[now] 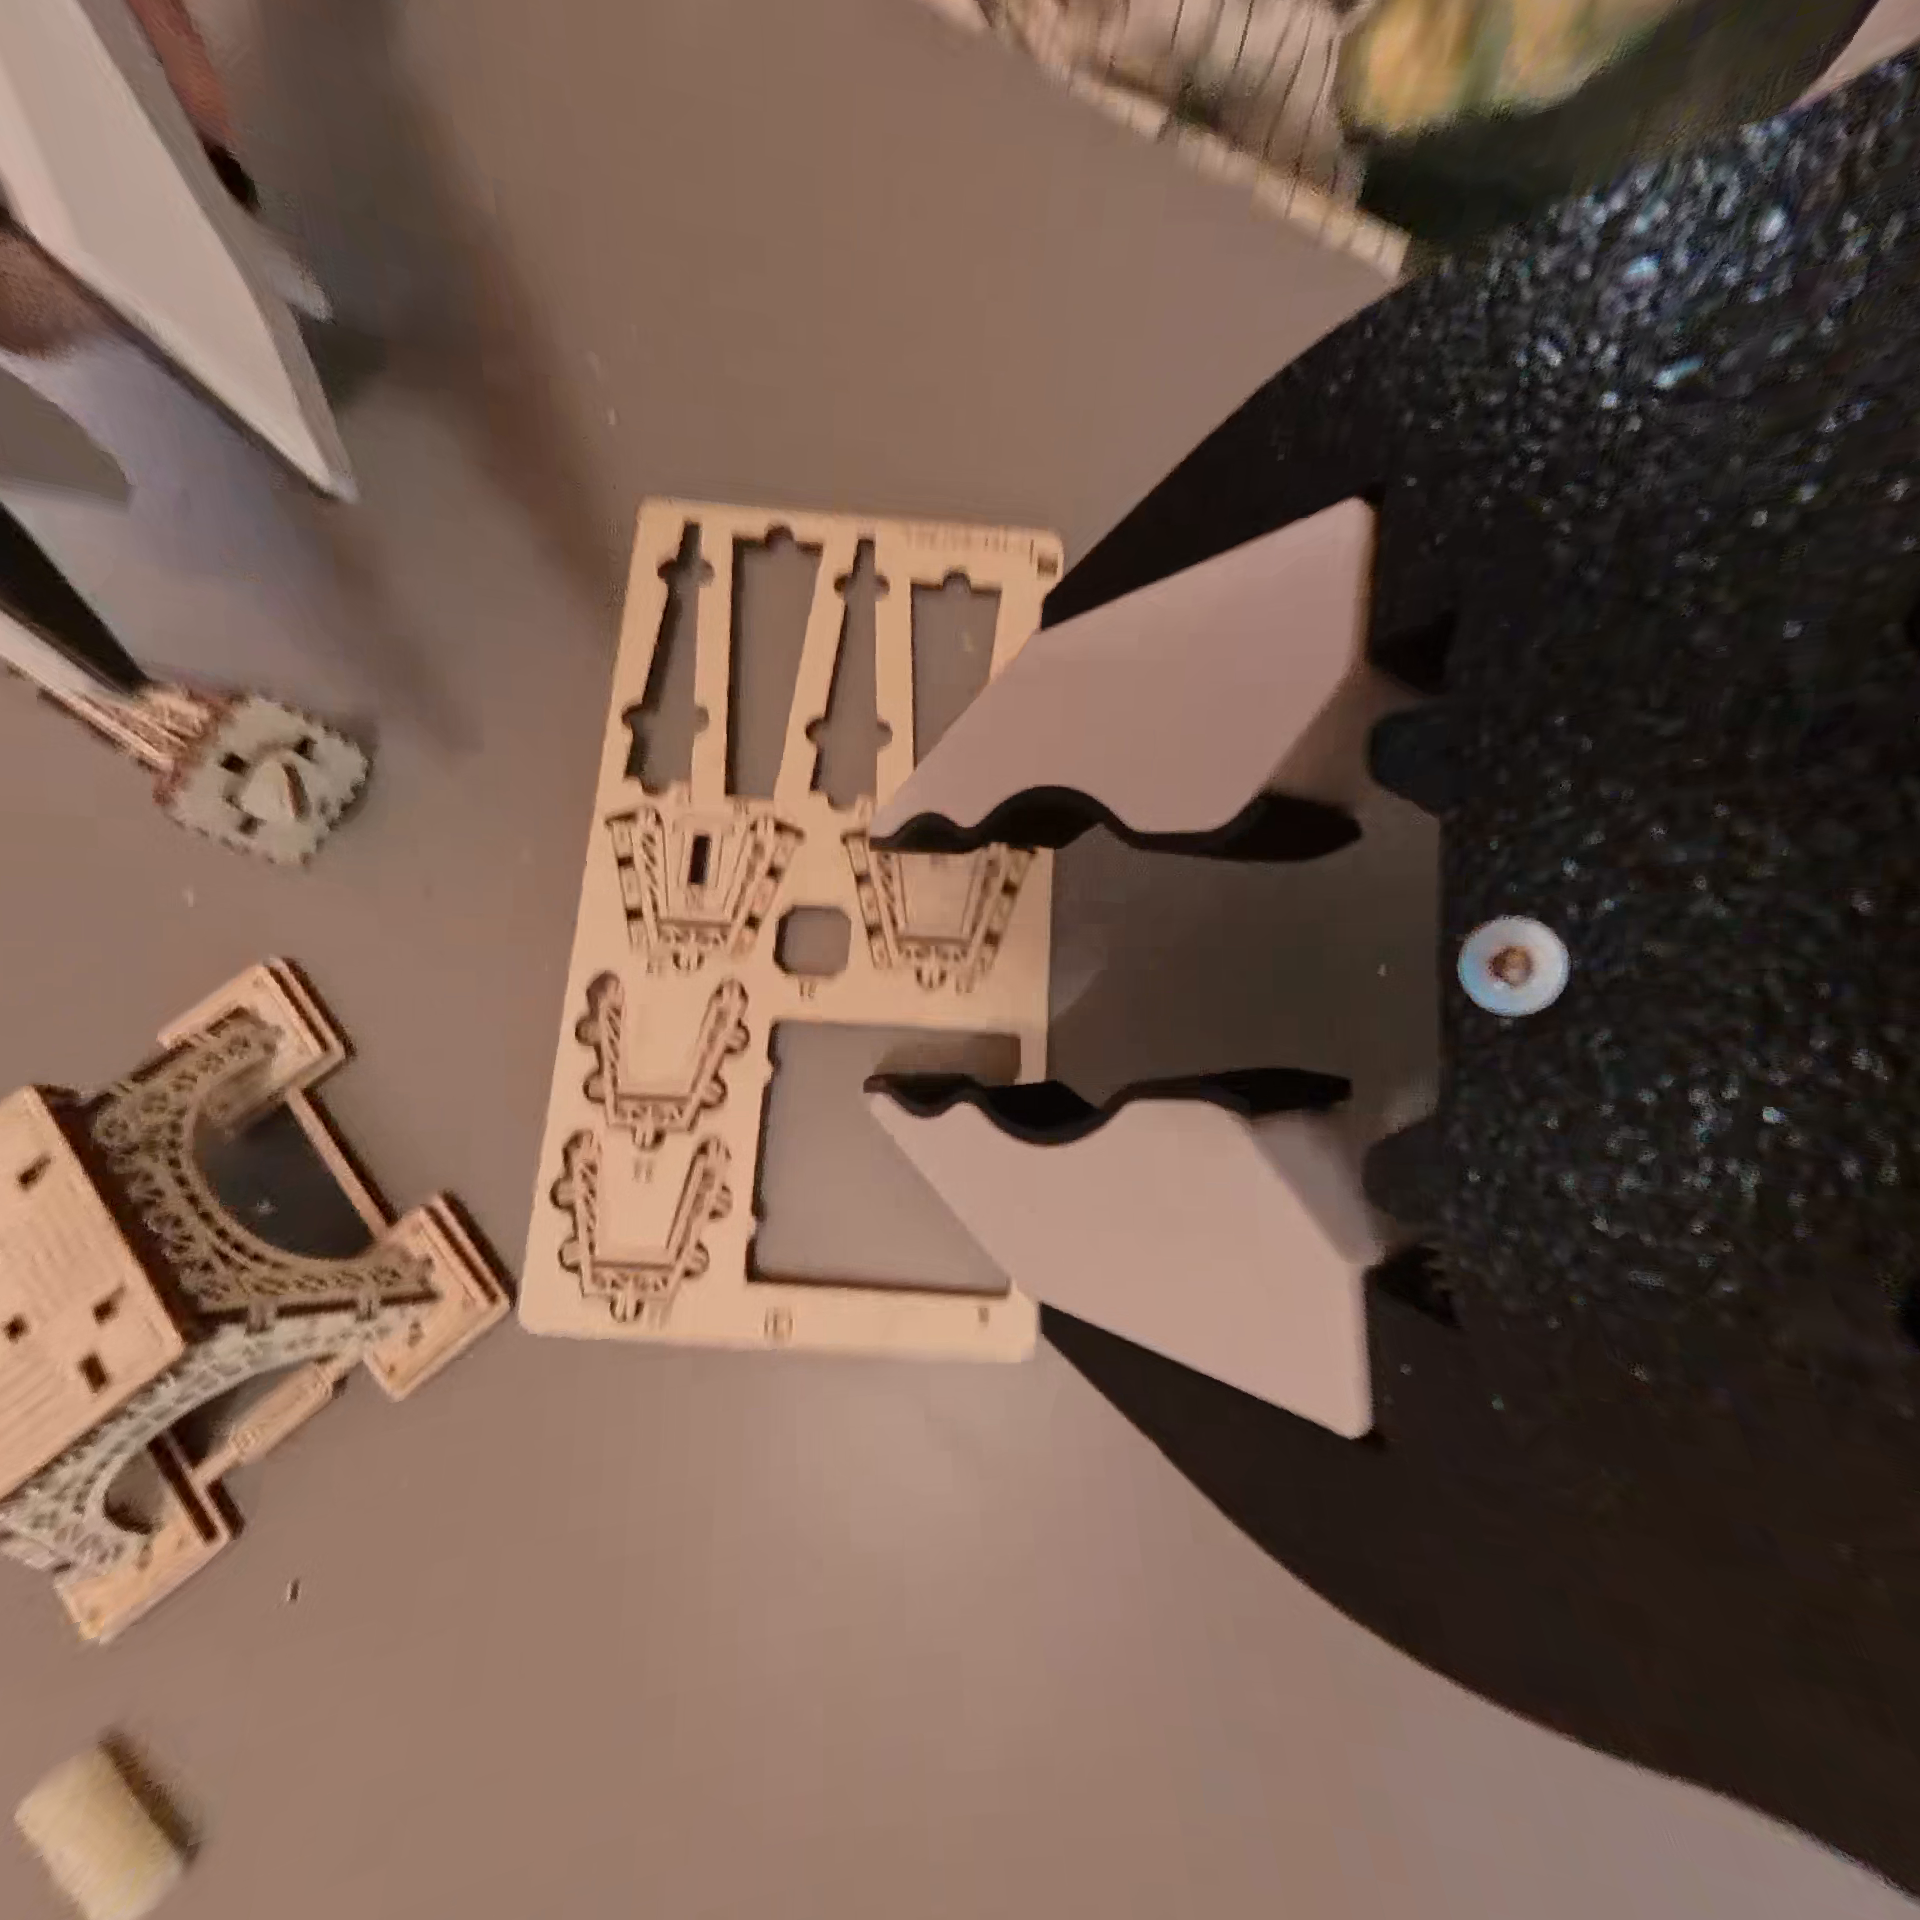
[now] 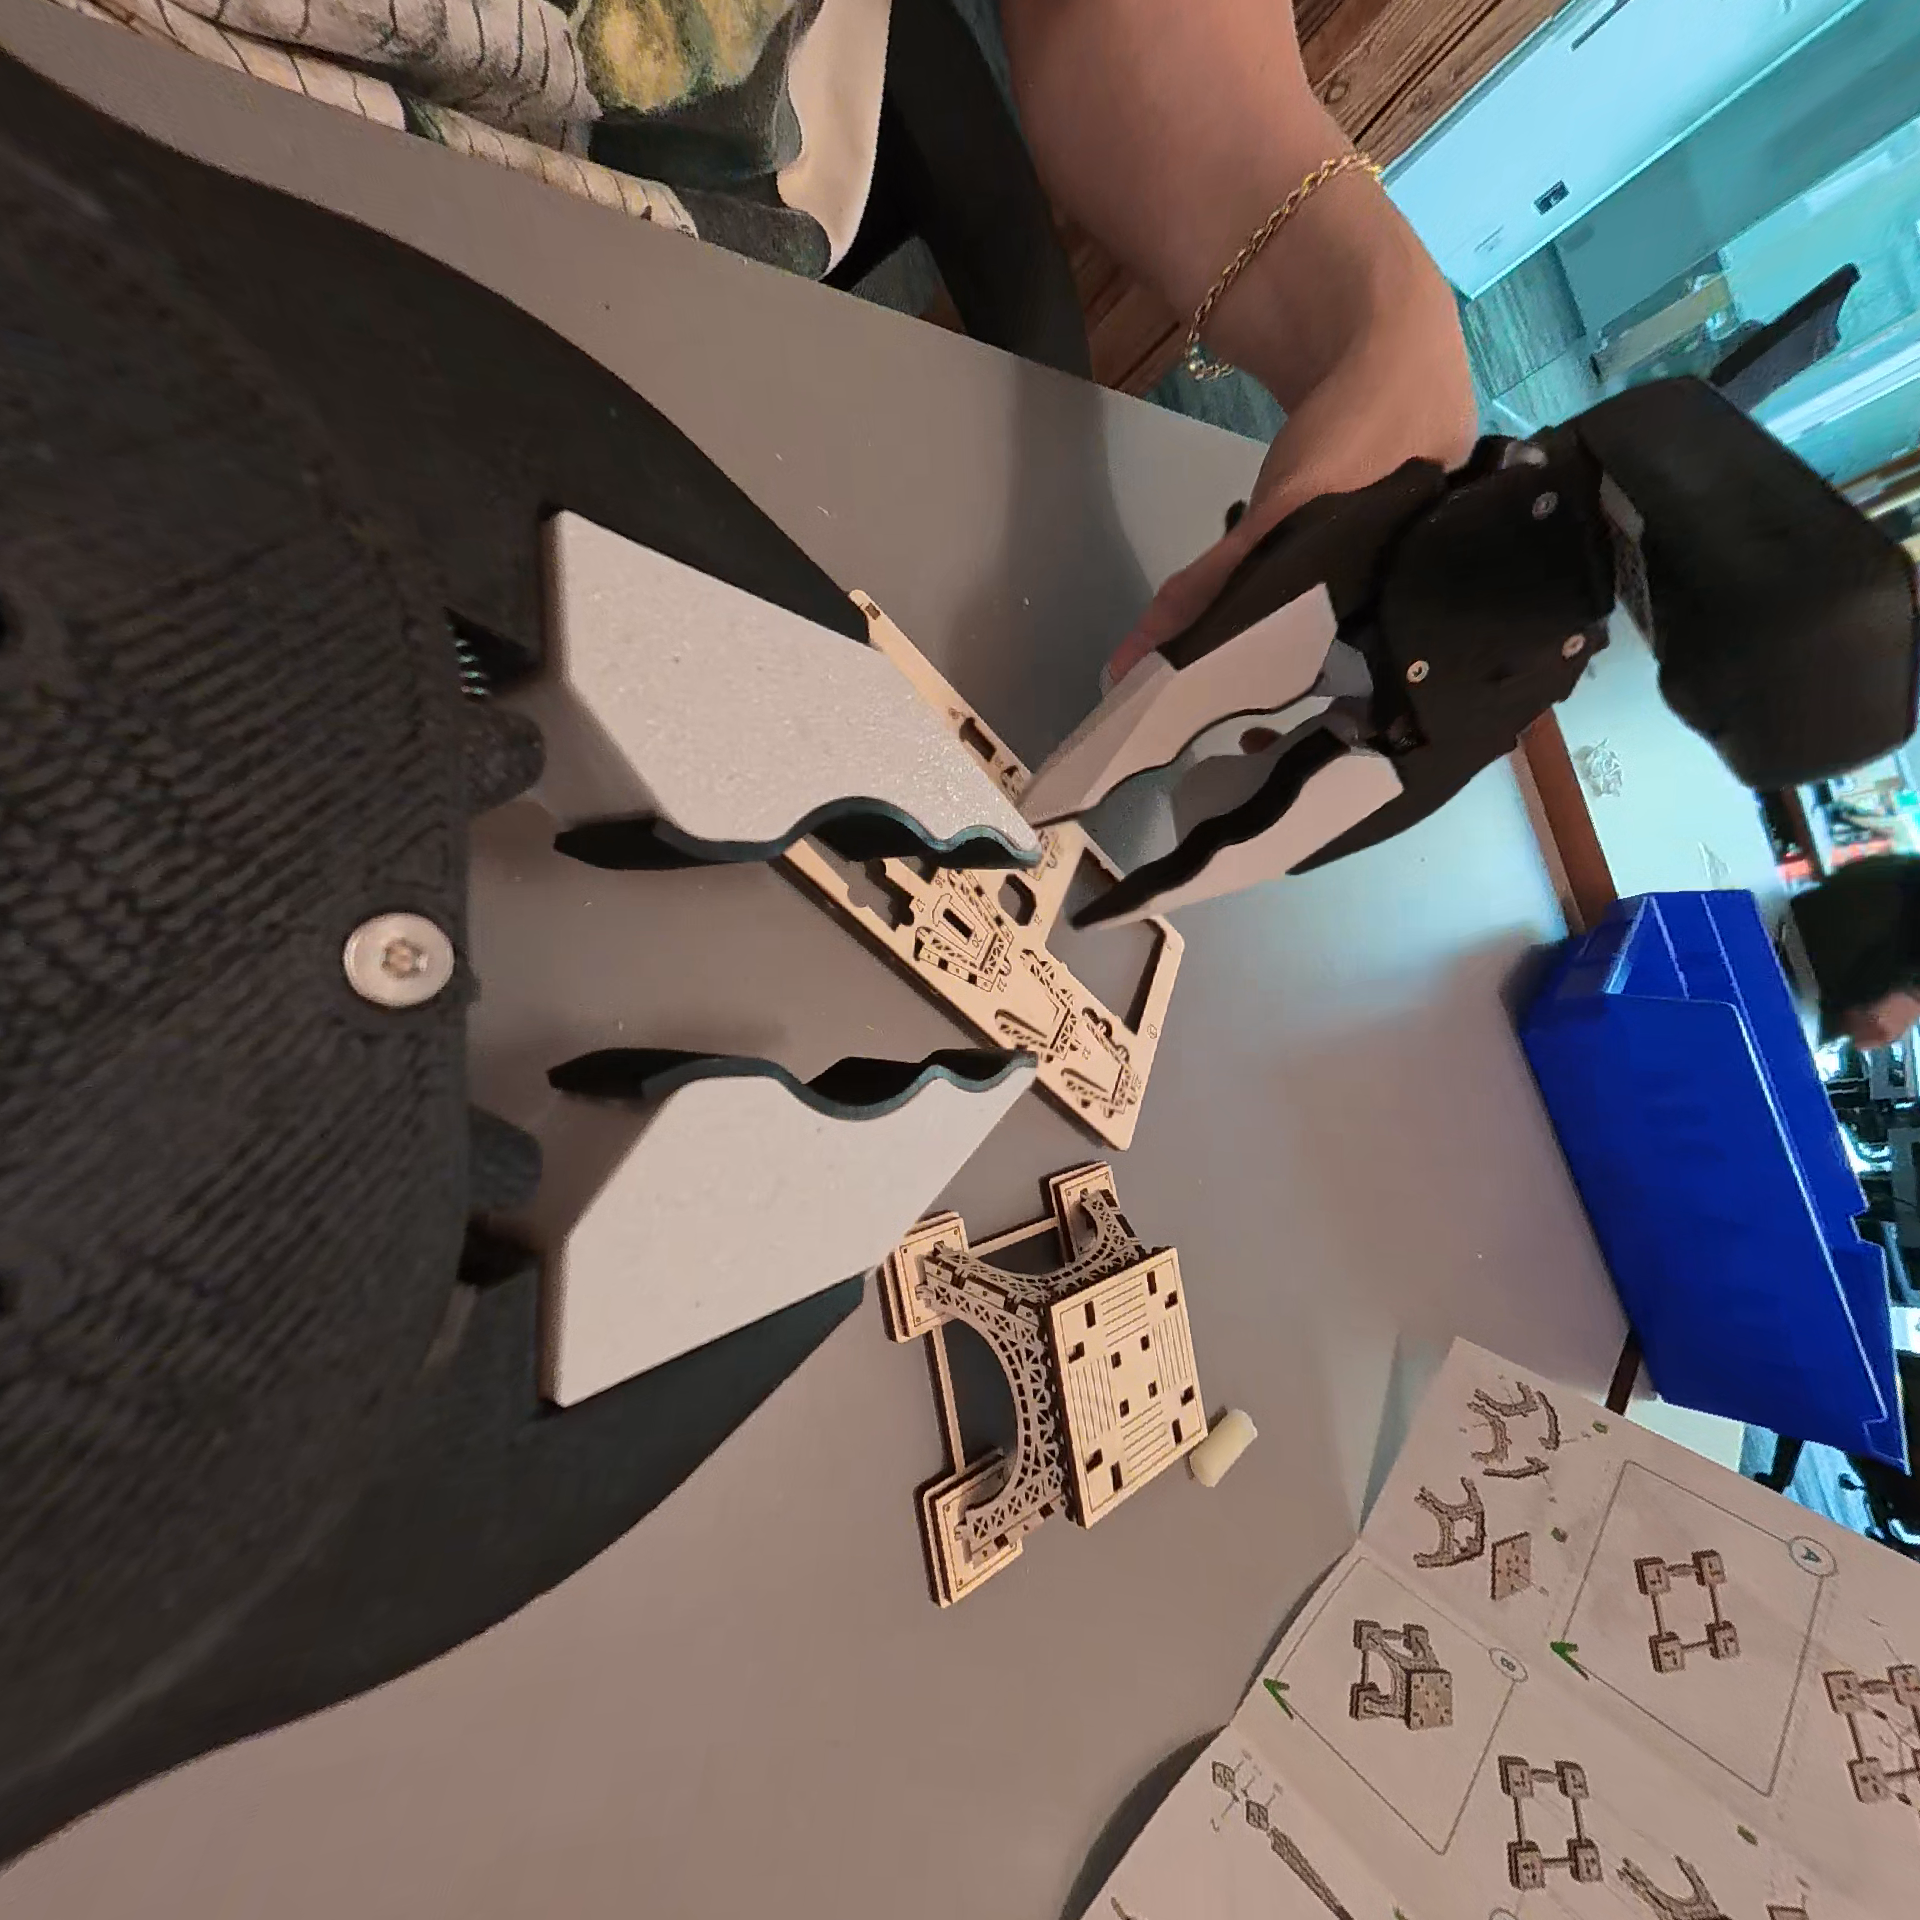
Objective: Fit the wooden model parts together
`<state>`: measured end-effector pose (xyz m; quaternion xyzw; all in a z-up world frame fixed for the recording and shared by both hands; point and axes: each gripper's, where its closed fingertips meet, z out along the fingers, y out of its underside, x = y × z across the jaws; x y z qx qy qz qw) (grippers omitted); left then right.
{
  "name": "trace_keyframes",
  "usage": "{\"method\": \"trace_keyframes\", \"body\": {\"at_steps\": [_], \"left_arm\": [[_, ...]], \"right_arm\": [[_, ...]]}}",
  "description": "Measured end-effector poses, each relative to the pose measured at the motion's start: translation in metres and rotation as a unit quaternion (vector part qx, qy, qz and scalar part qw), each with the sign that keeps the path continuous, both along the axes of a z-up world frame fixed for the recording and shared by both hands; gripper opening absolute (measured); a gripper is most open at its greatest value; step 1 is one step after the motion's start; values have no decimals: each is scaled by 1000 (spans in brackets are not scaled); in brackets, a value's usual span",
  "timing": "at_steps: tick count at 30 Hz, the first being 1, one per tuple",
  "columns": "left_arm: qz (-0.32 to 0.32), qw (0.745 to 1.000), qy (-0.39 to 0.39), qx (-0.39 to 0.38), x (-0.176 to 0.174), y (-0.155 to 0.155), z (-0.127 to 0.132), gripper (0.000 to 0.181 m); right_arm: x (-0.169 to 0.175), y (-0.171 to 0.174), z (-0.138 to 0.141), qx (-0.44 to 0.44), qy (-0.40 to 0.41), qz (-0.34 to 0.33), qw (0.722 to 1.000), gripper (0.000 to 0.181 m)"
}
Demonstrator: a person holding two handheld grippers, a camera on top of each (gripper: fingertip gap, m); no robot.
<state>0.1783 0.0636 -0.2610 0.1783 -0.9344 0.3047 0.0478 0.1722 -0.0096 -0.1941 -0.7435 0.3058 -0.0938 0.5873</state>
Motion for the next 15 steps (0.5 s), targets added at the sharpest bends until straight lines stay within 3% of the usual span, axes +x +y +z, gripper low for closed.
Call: {"method": "trace_keyframes", "body": {"at_steps": [5, 7, 12, 14, 15], "left_arm": [[-22, 999, -17, 20, -12, -3, 0, 53], [-24, 998, -39, 33, -8, -4, -2, 41], [-53, 994, -91, 35, -4, -4, 4, 33], [-63, 987, -148, 11, 1, -7, 15, 0], [-67, 982, -174, 3, 3, -7, 20, 0]], "right_arm": [[1, 0, -6, -7, 12, -1, 1000, 32], [1, 1, -7, -7, 14, -1, 1000, 32], [0, 3, -9, -14, 15, 3, 1000, 33], [1, 2, -10, -15, 18, 1, 1000, 35], [1, 1, -11, -13, 25, 0, 1000, 36]]}}
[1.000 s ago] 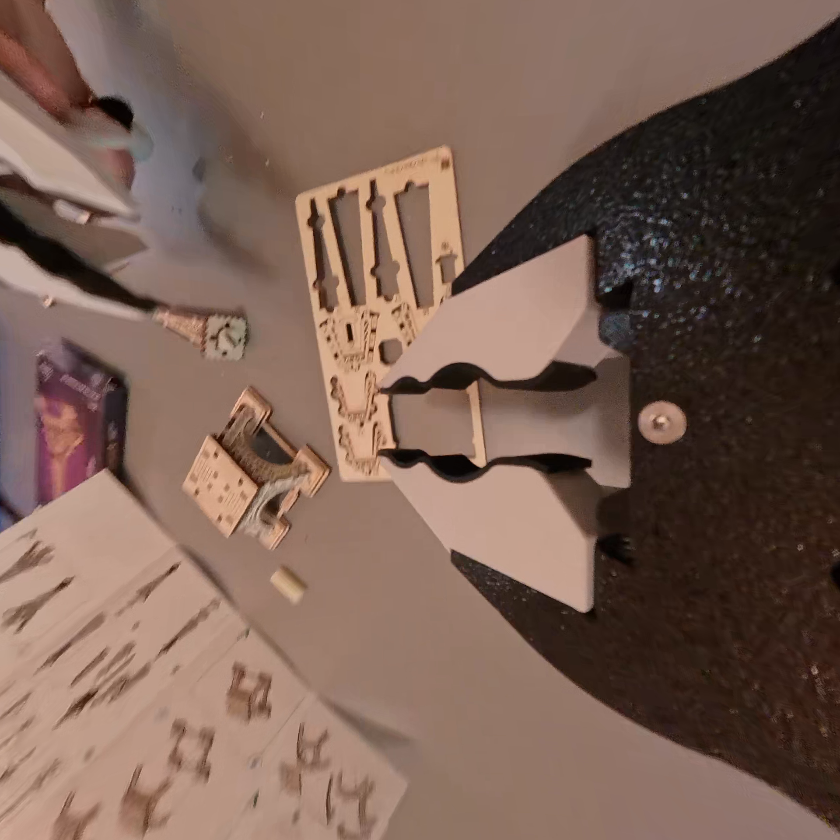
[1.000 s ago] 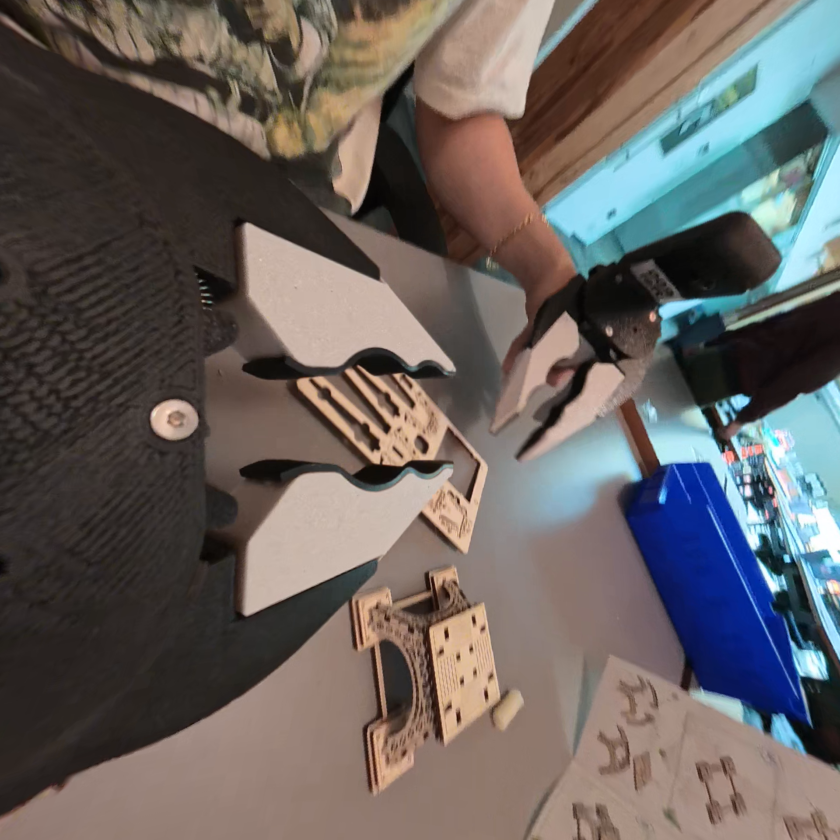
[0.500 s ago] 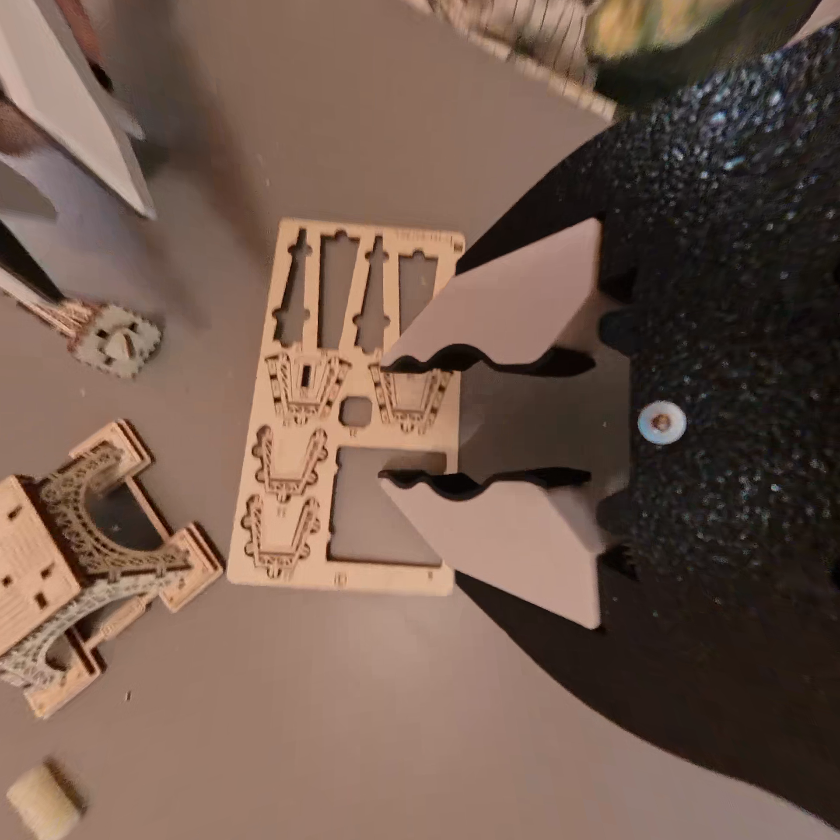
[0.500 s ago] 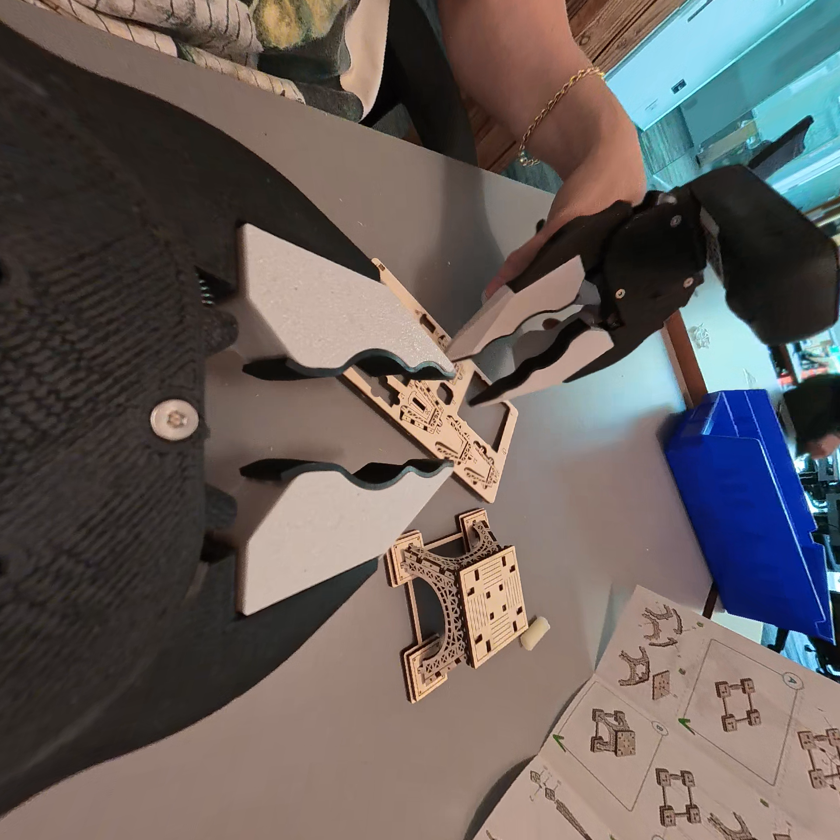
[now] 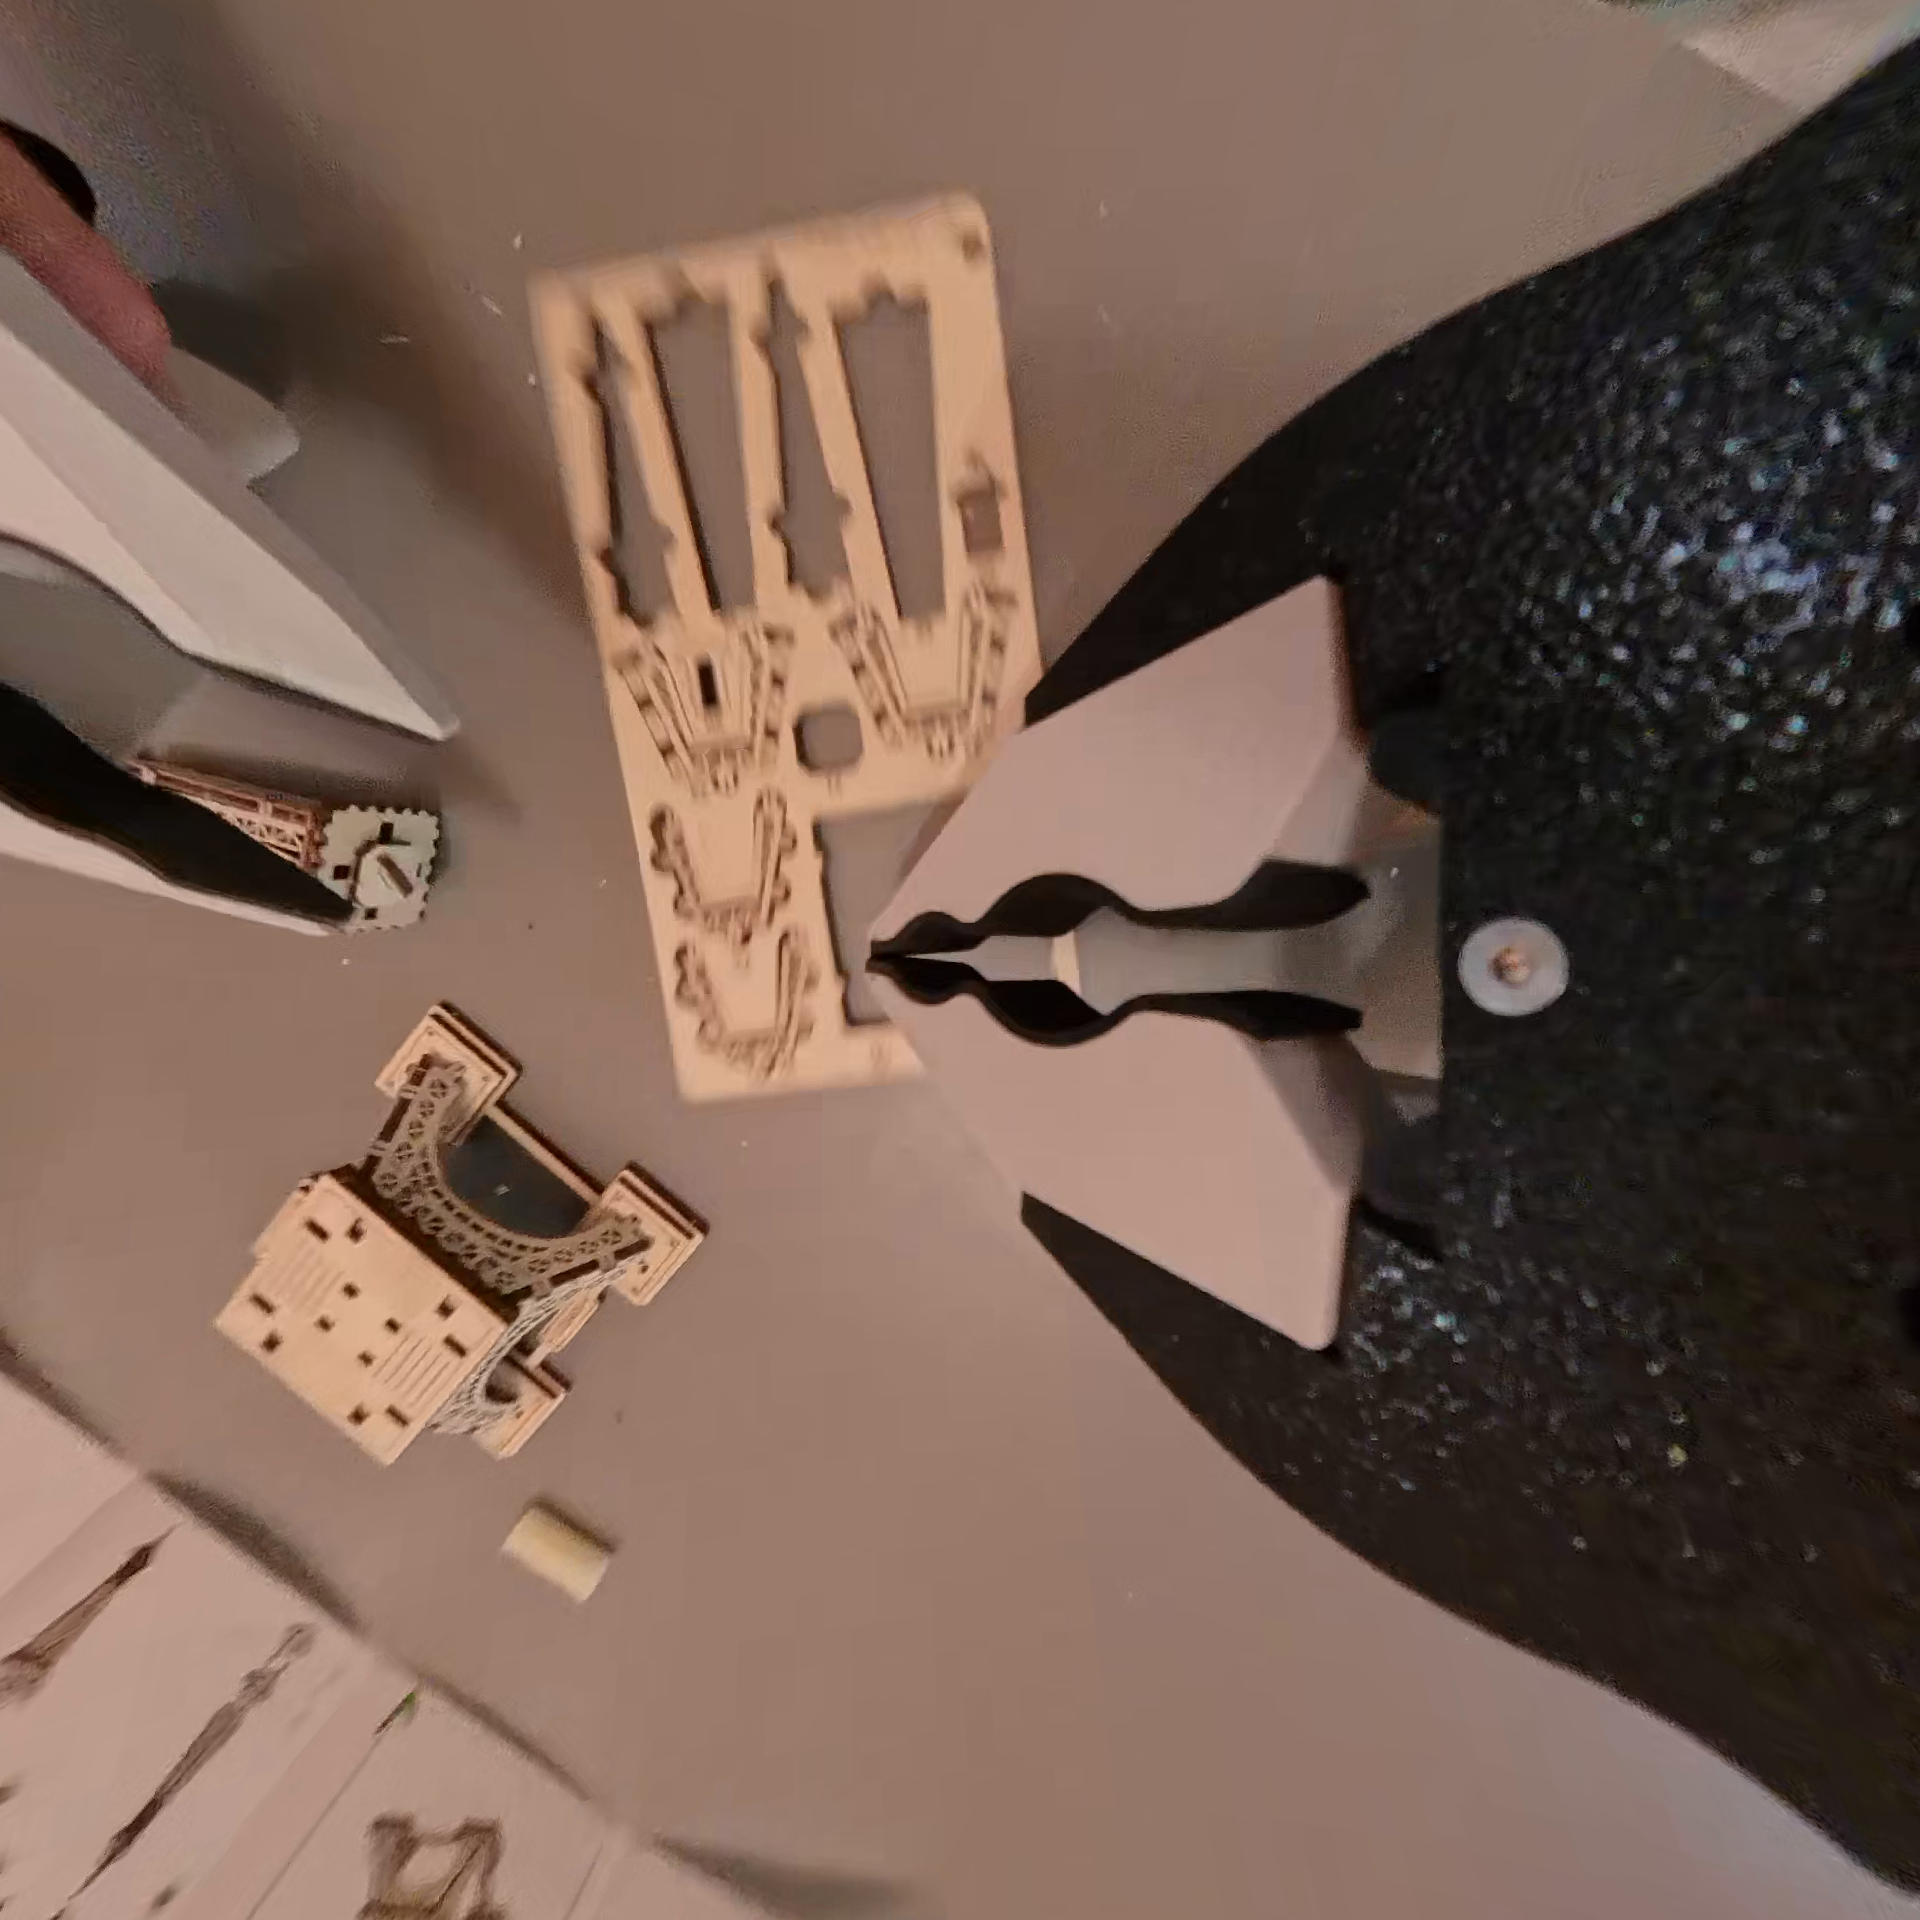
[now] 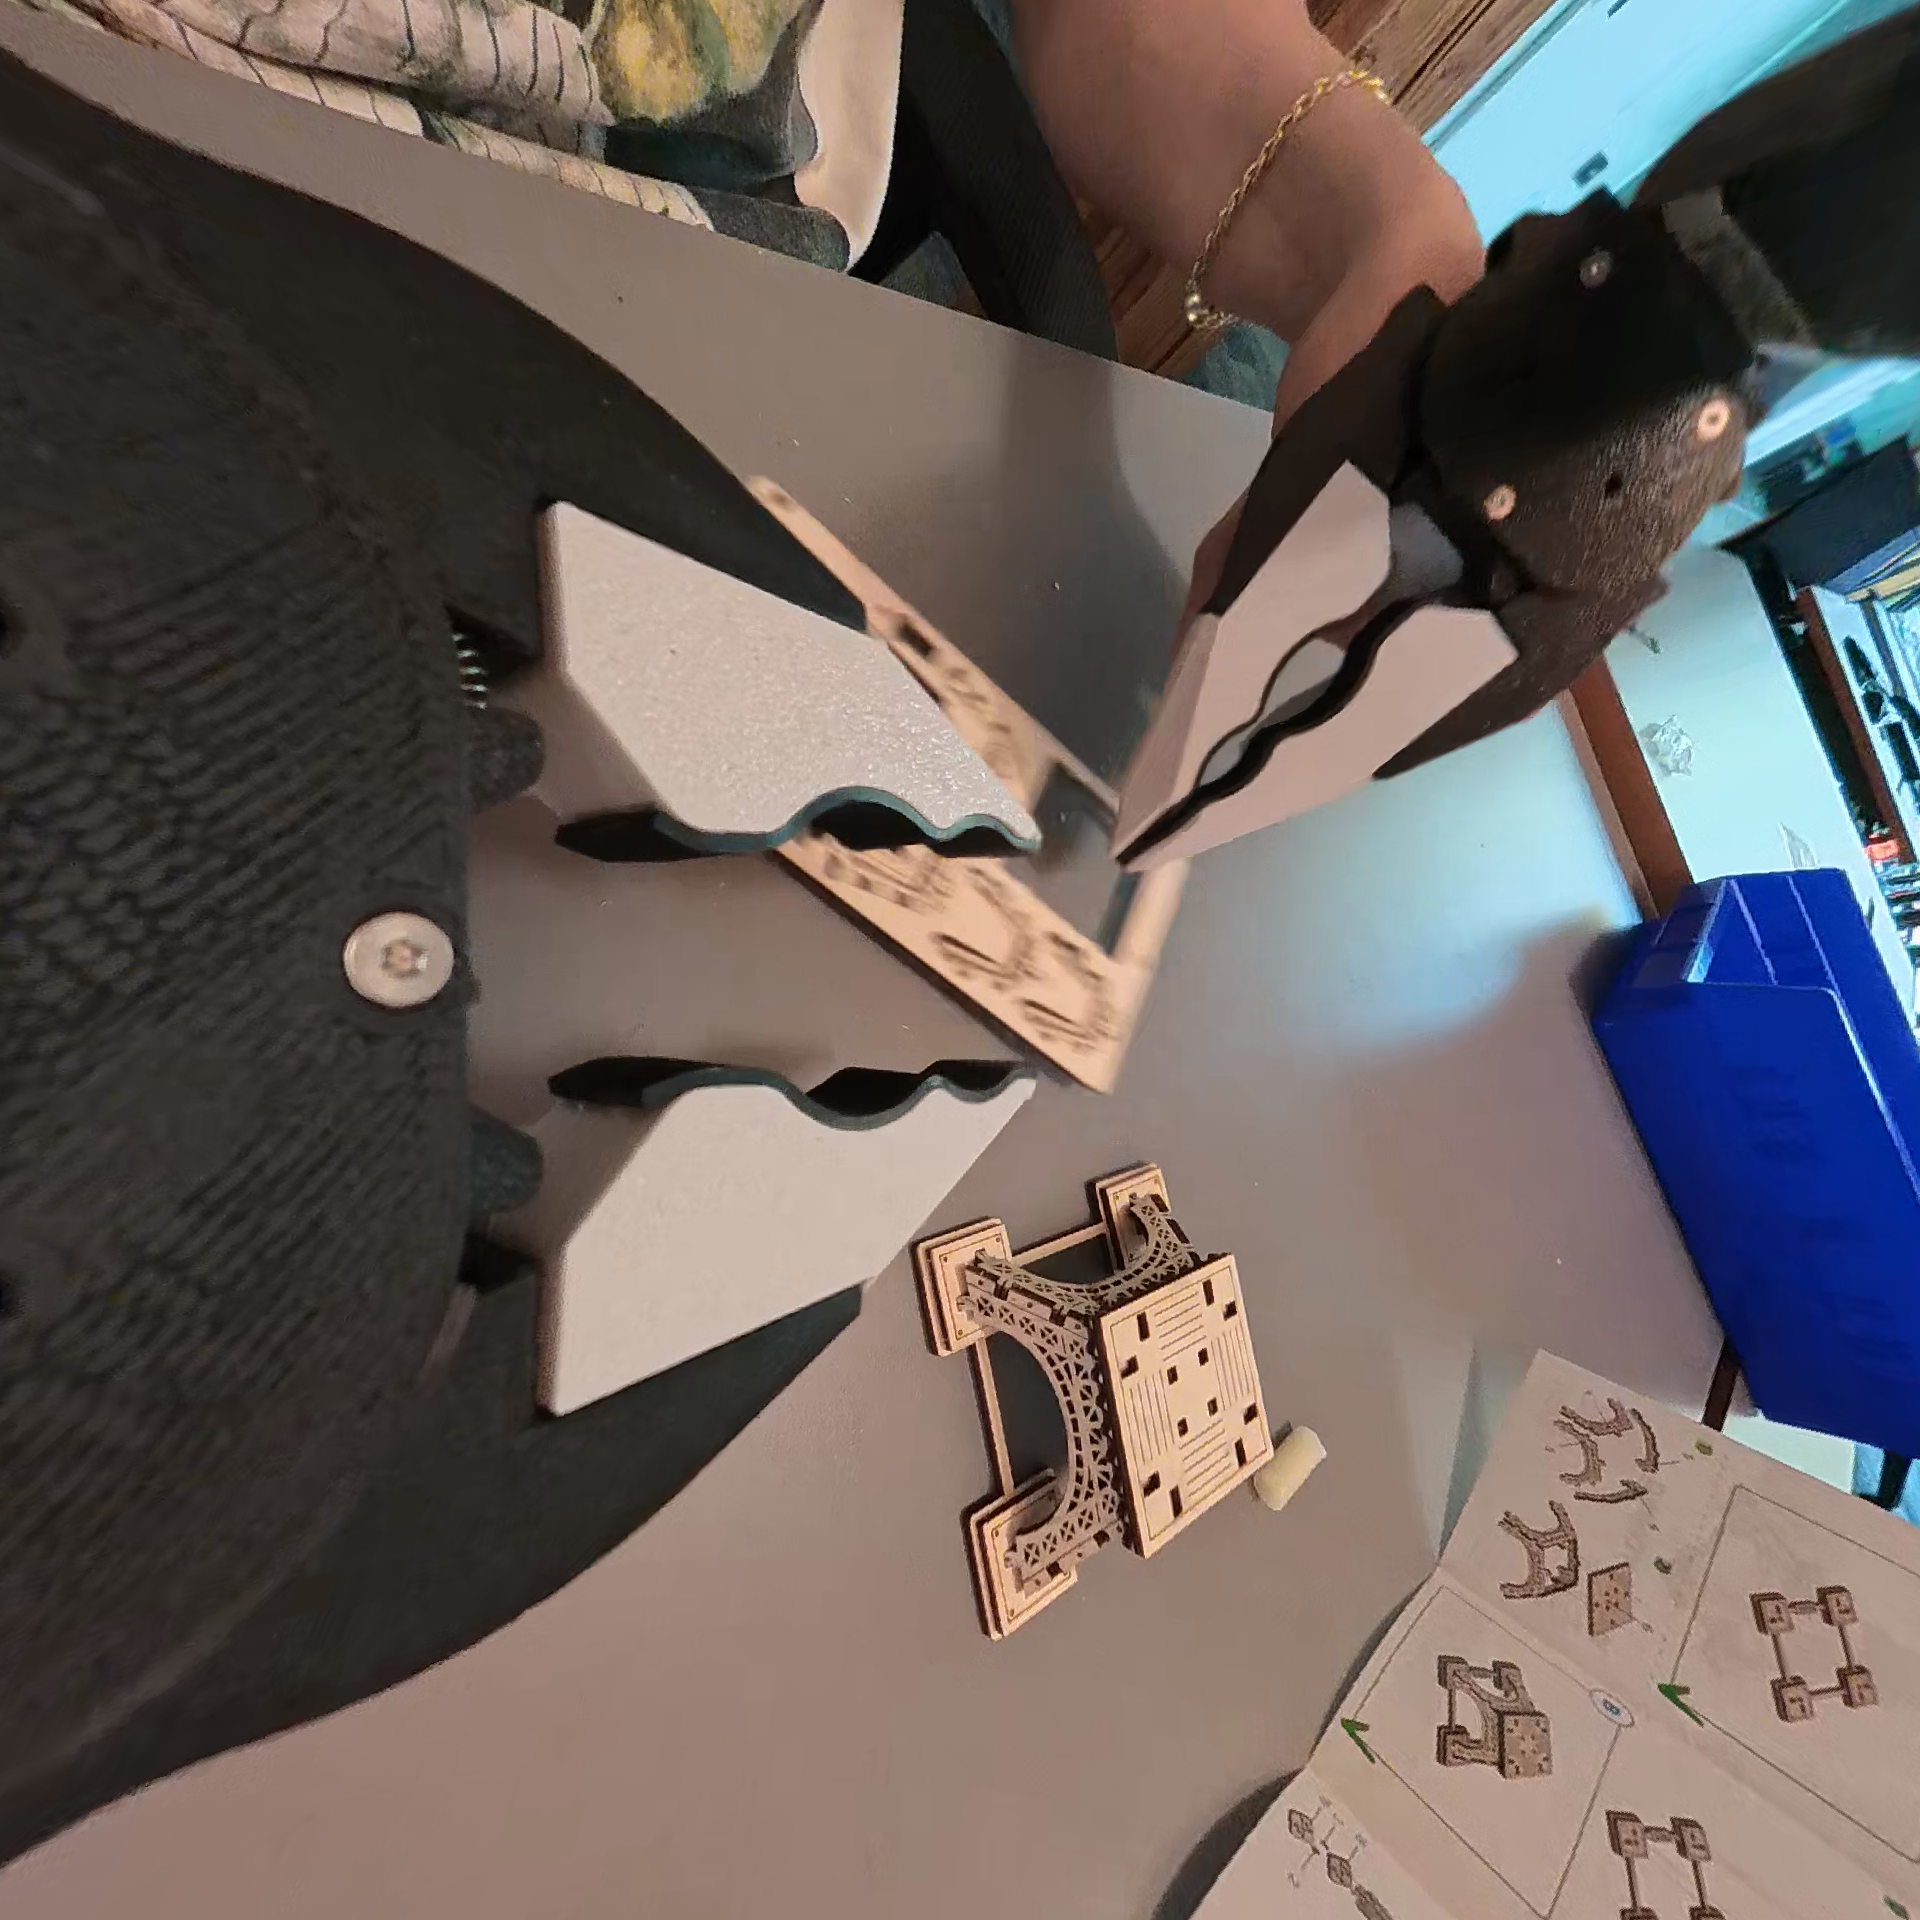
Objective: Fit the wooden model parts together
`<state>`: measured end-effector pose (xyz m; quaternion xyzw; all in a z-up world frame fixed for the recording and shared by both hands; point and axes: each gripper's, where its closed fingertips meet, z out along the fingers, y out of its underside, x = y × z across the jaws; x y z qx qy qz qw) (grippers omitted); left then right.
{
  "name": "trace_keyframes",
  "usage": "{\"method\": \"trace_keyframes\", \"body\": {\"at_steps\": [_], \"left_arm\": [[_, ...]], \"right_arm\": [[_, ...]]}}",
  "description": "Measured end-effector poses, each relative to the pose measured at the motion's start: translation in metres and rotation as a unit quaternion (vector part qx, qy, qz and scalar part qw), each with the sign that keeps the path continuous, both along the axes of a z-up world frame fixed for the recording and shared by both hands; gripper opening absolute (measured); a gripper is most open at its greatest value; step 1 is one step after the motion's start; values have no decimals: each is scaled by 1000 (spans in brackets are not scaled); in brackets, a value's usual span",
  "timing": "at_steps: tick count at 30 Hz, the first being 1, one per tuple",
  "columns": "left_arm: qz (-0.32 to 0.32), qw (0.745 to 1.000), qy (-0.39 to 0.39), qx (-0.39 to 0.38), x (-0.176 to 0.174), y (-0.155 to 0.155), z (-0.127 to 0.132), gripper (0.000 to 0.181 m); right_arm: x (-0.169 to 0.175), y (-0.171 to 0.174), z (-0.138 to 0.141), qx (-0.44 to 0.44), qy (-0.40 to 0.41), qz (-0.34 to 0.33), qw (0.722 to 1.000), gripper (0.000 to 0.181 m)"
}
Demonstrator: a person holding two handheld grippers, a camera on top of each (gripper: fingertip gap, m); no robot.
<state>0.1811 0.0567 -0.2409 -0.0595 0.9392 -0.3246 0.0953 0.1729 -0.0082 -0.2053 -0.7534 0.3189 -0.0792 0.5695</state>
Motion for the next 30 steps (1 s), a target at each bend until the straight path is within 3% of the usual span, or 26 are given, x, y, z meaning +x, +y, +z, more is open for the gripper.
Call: {"method": "trace_keyframes", "body": {"at_steps": [3, 6, 8, 12, 16, 19, 21, 27, 30], "left_arm": [[11, 1000, -6, -7, 0, 5, 3, 0], [54, 992, 103, -49, -8, -3, 5, 19], [65, 983, 158, -67, -18, -13, 7, 21], [65, 984, 164, -19, -47, -23, -1, 22], [91, 987, 117, 64, -53, -22, -23, 34], [98, 989, 93, 66, -50, -29, -25, 26], [71, 992, 80, 71, -54, -31, -25, 6], [-12, 996, -77, 49, -44, -28, -17, 6], [-54, 981, -187, -16, -43, -35, 13, 7]], "right_arm": [[-2, 1, -6, 2, 24, 6, 1000, 39], [-3, 0, -11, -10, 35, 10, 999, 41], [-3, 1, -13, -14, 39, 11, 999, 41], [-4, 2, -14, -20, 39, 11, 999, 41], [-4, 2, -14, -16, 44, 9, 999, 41], [-4, 2, -15, -16, 45, 9, 999, 42], [-4, 0, -16, -18, 50, 5, 999, 43], [-4, -12, -17, 4, 99, -6, 995, 43], [-6, -12, -6, 55, 115, 5, 992, 29]]}}
